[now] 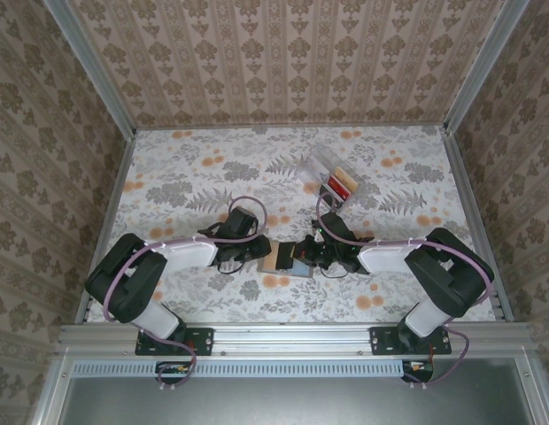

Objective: Put the credit cards into the card holder

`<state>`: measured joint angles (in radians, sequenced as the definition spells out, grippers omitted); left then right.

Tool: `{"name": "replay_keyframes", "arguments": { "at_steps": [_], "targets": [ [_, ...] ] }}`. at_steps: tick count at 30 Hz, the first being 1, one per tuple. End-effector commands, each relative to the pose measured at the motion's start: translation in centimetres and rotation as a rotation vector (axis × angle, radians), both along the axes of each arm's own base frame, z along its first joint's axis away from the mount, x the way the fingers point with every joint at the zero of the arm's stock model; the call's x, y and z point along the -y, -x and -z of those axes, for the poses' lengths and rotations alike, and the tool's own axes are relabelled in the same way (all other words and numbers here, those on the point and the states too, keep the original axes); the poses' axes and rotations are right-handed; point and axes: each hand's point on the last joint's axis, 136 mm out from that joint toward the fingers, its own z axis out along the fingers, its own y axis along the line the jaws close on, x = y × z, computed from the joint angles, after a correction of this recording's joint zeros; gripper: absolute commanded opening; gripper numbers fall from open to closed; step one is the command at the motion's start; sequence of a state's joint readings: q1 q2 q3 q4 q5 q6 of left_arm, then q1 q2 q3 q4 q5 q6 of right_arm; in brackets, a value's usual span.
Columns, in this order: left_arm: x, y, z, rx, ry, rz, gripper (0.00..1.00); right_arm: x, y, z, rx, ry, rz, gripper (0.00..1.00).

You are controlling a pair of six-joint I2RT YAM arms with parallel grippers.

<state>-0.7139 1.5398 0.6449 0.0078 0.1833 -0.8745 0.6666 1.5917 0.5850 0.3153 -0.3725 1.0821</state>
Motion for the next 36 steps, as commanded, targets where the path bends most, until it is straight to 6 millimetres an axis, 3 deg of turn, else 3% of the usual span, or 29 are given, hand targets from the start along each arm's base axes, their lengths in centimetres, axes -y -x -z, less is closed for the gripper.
{"name": "replay_keyframes", "arguments": {
  "at_steps": [1, 5, 16, 20, 21, 28, 36],
  "targets": [
    [0.7, 1.1, 1.2, -0.052, -0.007, 0.026, 0.3, -0.2, 0.9, 1.4, -0.057, 0.018, -0.014, 0.0],
    [0.6, 1.1, 1.2, -0.05, -0.012, 0.02, 0.29, 1.0, 0.8, 0.8, -0.027, 0.063, 0.011, 0.0],
    [0.3, 1.1, 1.2, -0.05, -0.032, 0.01, 0.28, 2.5, 0.6, -3.6, 0.092, 0.054, 0.046, 0.0],
    [0.3, 1.1, 1.2, -0.05, -0.034, 0.014, 0.27, 2.1, 0.5, -3.4, 0.085, 0.043, 0.042, 0.0],
    [0.3, 1.1, 1.2, -0.048, -0.034, 0.014, 0.28, 2.2, 0.5, -2.3, 0.061, 0.063, 0.041, 0.0],
    [0.4, 1.1, 1.1, -0.05, -0.032, 0.012, 0.27, 1.9, 0.6, -0.2, 0.013, 0.079, 0.034, 0.0],
    [0.4, 0.9, 1.0, -0.049, -0.03, 0.012, 0.27, 1.1, 0.6, 0.6, -0.007, 0.063, 0.009, 0.0]
  ]
}}
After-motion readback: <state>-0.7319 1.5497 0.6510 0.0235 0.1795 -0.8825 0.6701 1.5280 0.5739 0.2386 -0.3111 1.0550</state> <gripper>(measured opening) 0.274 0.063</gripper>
